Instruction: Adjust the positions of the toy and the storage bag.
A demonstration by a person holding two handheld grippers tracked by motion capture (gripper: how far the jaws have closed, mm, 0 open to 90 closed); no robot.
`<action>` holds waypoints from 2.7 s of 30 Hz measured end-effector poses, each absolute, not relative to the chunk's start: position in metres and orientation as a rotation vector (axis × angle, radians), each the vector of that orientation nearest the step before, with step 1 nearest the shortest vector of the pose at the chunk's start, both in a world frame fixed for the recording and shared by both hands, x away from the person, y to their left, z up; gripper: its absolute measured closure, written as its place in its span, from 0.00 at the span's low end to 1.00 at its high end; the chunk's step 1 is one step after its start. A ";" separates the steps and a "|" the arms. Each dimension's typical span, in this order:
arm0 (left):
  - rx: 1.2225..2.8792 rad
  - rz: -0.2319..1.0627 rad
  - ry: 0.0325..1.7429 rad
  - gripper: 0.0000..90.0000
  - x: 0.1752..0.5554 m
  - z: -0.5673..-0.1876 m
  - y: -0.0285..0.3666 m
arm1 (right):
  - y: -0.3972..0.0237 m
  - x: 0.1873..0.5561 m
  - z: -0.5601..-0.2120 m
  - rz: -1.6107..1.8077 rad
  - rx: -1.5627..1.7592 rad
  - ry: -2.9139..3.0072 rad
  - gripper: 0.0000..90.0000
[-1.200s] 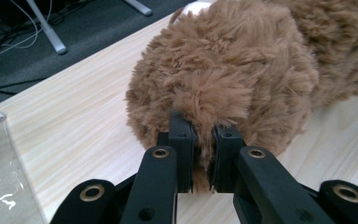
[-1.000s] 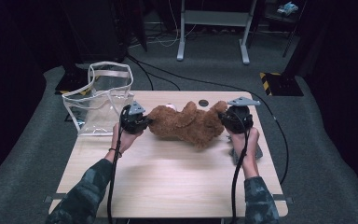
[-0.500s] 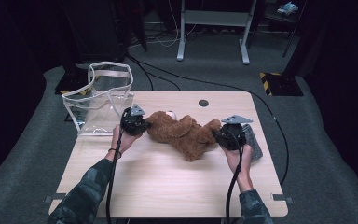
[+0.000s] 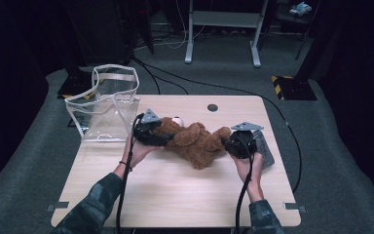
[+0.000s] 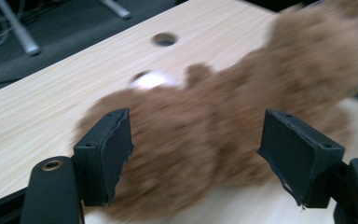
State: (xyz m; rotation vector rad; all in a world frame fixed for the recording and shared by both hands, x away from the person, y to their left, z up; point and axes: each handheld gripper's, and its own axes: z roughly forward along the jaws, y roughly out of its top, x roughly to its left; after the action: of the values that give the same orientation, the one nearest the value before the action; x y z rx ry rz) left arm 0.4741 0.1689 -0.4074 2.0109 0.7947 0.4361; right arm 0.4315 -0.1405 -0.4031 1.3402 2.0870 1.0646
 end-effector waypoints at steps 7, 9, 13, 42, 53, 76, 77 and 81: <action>2.049 0.478 0.721 0.25 0.464 -0.405 0.118 | -0.139 0.431 -0.404 1.052 1.339 2.097 0.83; 2.067 0.477 0.709 0.26 0.467 -0.407 0.110 | -0.138 0.430 -0.404 1.054 1.330 2.100 0.83; 2.073 0.471 0.679 0.62 0.468 -0.416 0.107 | -0.137 0.427 -0.405 1.054 1.318 2.110 0.82; 1.966 0.338 0.758 0.80 0.447 -0.454 0.169 | -0.183 0.456 -0.425 1.104 1.576 2.054 0.16; 1.978 0.337 0.762 0.79 0.441 -0.460 0.170 | -0.152 0.509 -0.456 0.985 1.706 2.156 0.15; 1.948 0.397 0.733 0.84 0.439 -0.450 0.176 | -0.141 0.505 -0.462 1.013 1.651 2.187 0.87; 1.946 0.401 0.726 0.84 0.440 -0.446 0.177 | -0.142 0.504 -0.458 1.017 1.638 2.188 0.87; 1.954 0.429 0.706 0.84 0.447 -0.434 0.179 | -0.143 0.499 -0.441 1.041 1.567 2.136 0.87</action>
State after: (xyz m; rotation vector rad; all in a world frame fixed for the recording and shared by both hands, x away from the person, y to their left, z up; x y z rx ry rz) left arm 0.4469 0.1787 -0.4344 1.9544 0.7057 0.4291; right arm 0.4995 -0.1434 -0.4413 1.5670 2.1359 1.0405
